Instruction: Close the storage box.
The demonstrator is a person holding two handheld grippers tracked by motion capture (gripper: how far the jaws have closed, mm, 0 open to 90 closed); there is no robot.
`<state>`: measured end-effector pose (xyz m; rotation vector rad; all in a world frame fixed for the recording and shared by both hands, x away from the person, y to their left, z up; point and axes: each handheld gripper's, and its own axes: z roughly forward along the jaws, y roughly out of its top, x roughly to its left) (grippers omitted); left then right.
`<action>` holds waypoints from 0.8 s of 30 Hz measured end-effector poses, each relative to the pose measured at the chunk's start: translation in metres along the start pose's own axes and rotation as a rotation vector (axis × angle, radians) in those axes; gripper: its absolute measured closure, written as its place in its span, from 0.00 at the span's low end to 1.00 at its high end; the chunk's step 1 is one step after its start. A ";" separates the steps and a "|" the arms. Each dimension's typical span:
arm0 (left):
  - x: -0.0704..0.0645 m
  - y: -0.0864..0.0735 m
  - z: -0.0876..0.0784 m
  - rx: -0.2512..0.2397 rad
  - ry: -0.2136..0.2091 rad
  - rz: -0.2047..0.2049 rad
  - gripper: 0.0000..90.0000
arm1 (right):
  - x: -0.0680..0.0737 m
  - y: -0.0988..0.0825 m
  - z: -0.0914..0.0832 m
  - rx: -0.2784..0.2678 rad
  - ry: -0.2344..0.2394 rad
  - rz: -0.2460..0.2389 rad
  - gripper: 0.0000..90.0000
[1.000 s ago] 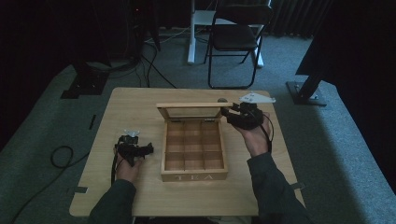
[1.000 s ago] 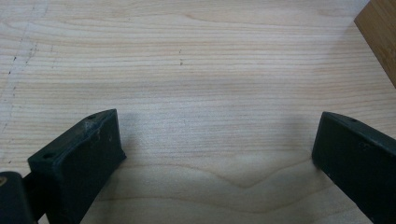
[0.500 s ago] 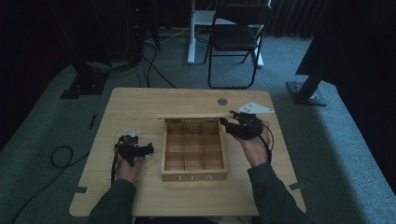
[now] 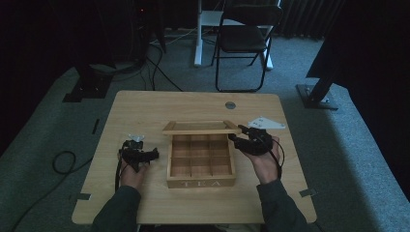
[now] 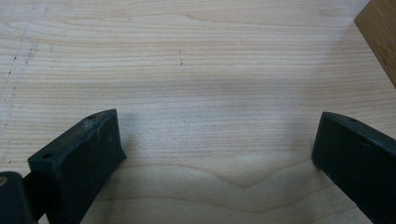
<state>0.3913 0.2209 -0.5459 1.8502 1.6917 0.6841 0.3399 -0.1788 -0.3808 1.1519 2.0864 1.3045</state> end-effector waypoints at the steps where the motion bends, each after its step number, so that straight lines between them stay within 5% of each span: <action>1: 0.000 0.000 0.000 0.000 0.000 0.001 0.02 | 0.000 -0.001 0.000 0.002 0.000 -0.001 0.55; 8: 0.000 0.000 0.000 0.002 0.000 0.003 0.02 | 0.007 -0.008 -0.003 0.012 -0.035 -0.033 0.55; 24: 0.000 0.000 0.000 -0.002 0.000 -0.002 0.02 | 0.018 -0.031 -0.012 0.026 -0.024 -0.027 0.55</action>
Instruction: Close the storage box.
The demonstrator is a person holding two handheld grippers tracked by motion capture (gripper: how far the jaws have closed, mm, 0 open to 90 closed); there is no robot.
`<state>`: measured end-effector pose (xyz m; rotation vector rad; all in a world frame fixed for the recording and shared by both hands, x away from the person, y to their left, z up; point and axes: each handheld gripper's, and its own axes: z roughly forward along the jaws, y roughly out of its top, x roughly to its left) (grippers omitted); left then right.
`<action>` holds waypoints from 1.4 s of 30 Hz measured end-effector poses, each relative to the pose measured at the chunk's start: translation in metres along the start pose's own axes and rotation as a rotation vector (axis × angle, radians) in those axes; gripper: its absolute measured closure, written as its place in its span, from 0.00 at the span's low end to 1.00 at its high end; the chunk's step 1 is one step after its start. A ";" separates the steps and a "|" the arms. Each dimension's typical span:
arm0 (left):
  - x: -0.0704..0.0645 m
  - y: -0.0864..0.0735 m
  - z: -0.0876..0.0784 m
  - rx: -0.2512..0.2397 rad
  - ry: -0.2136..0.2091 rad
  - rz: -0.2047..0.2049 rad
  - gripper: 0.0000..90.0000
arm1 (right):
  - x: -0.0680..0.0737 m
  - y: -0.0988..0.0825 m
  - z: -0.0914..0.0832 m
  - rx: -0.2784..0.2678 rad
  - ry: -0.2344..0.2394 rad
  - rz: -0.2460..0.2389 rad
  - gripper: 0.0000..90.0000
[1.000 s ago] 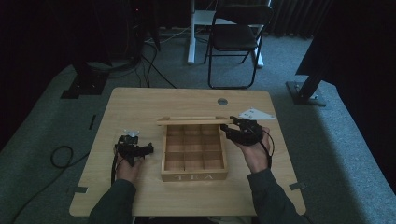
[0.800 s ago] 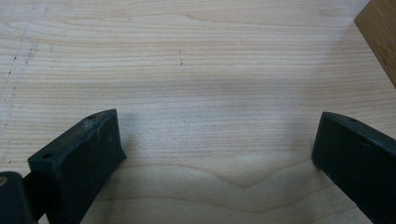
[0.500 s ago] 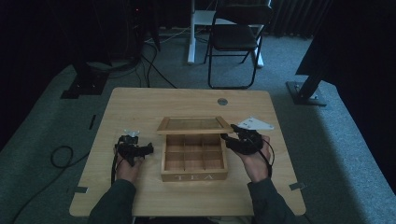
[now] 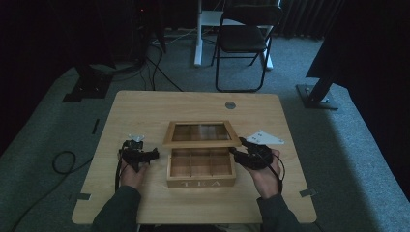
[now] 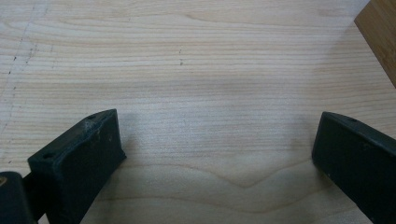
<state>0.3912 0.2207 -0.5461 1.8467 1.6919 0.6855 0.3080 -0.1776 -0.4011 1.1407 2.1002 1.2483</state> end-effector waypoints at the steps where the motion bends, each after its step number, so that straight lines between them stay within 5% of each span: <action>1: 0.000 0.000 0.000 0.000 0.000 0.000 0.02 | 0.000 -0.001 0.000 0.000 0.002 0.002 0.55; 42: 0.000 0.000 0.000 0.005 0.000 0.005 0.02 | 0.008 -0.052 0.001 0.014 0.028 0.039 0.58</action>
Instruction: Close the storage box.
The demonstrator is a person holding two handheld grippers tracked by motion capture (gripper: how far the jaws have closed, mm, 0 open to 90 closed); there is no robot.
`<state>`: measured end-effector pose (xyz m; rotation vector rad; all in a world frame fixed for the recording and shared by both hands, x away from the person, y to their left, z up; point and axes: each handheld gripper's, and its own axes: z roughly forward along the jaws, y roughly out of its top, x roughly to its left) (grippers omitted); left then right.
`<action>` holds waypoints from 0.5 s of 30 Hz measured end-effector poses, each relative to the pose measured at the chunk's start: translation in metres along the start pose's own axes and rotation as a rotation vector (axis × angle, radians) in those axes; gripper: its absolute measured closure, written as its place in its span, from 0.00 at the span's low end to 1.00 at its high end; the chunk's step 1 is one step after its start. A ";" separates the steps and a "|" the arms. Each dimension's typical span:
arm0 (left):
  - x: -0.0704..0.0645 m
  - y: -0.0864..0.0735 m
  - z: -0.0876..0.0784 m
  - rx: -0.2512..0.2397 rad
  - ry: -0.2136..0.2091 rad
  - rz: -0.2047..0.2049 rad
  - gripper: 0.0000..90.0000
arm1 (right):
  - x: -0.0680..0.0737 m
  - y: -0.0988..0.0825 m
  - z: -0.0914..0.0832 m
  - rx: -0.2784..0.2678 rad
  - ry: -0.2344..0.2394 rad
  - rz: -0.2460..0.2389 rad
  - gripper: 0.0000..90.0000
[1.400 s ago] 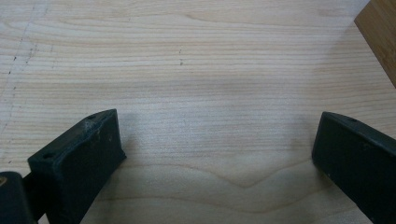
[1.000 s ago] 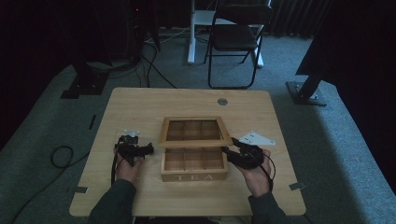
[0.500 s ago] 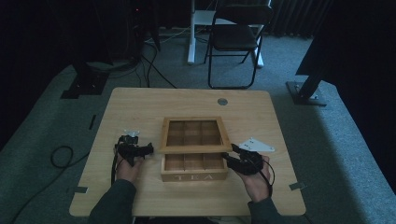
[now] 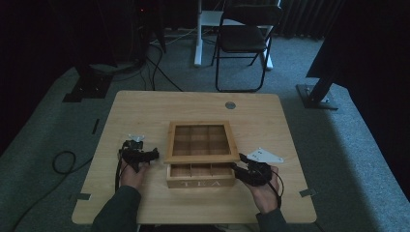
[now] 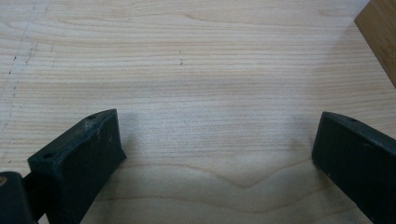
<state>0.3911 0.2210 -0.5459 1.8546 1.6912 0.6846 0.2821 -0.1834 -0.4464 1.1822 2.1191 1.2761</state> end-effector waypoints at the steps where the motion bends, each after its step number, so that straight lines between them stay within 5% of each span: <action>1: 0.000 0.000 0.000 0.001 0.000 0.000 0.02 | 0.000 -0.001 0.000 -0.001 0.000 0.000 0.58; 15: 0.000 0.000 0.000 0.001 0.000 0.000 0.02 | 0.004 -0.008 0.000 -0.006 -0.020 -0.016 0.58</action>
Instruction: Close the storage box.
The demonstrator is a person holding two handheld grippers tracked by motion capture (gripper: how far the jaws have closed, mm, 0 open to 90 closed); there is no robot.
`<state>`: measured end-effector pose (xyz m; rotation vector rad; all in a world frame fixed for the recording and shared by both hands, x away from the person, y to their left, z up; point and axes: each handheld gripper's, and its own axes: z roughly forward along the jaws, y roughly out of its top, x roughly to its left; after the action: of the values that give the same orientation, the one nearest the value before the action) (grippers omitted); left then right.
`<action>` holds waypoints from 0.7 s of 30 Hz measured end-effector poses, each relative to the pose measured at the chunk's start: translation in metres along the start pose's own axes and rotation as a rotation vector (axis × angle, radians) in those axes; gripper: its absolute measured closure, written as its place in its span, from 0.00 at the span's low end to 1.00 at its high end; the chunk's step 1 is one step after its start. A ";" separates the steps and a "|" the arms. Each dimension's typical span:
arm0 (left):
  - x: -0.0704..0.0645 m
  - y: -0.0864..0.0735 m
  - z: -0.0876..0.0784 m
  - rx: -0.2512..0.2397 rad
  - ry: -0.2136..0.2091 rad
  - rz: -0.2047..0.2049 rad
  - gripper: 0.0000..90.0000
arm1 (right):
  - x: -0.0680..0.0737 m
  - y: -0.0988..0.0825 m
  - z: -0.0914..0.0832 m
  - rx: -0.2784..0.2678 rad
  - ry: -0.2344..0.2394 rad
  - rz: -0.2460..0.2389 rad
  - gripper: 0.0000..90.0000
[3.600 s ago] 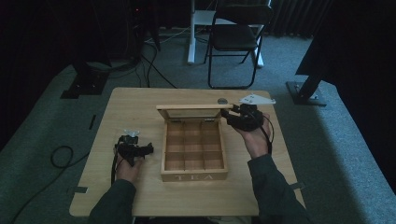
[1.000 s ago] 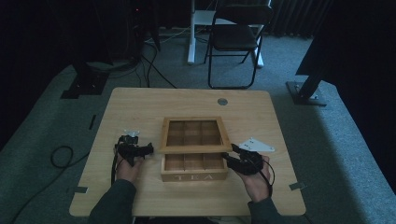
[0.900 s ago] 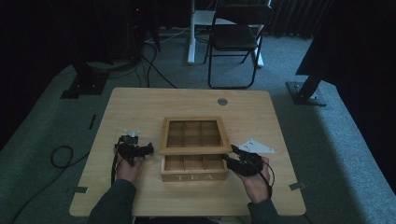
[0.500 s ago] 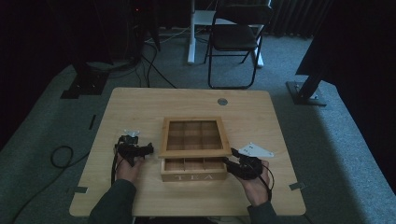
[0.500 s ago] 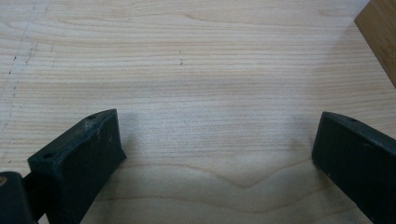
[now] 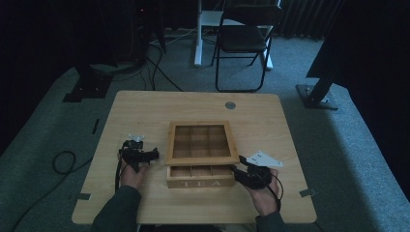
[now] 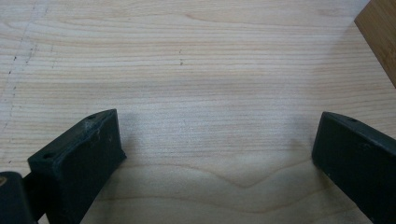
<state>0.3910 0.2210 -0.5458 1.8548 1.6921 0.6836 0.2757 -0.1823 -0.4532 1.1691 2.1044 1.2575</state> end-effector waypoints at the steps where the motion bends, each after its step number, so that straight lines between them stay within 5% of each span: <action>1: 0.000 0.000 0.000 0.000 0.000 0.001 0.02 | 0.000 -0.001 0.000 0.000 -0.001 -0.002 0.58; 21: 0.000 0.000 0.000 0.000 0.002 -0.003 0.02 | 0.001 -0.012 0.002 0.007 0.010 0.006 0.58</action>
<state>0.3909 0.2207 -0.5457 1.8521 1.6961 0.6846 0.2714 -0.1834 -0.4647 1.1756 2.1153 1.2618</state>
